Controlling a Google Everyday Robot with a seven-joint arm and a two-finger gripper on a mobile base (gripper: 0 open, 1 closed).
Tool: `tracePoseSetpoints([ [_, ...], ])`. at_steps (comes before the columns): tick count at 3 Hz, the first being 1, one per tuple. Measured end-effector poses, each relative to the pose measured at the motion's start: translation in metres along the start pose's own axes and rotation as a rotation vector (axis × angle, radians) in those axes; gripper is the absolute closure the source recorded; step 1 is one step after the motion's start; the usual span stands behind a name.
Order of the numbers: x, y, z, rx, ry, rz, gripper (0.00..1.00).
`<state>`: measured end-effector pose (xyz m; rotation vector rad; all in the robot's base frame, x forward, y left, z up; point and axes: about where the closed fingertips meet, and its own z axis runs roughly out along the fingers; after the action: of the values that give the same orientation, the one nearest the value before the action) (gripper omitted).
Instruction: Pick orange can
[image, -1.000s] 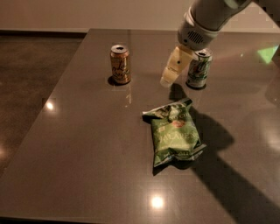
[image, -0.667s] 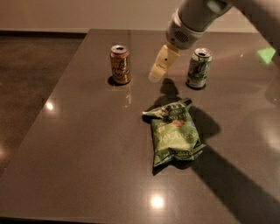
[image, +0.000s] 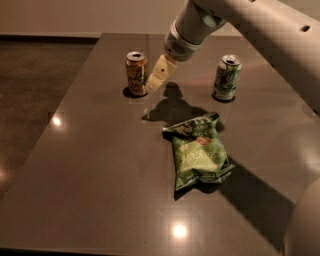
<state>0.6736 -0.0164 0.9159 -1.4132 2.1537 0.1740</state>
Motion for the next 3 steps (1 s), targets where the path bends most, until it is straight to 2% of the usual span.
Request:
tracePoseSetpoints([
  [2, -0.036, 0.009, 0.037, -0.062, -0.042, 0.01, 0.0],
  [3, -0.048, 0.006, 0.046, -0.059, -0.05, 0.014, 0.0],
])
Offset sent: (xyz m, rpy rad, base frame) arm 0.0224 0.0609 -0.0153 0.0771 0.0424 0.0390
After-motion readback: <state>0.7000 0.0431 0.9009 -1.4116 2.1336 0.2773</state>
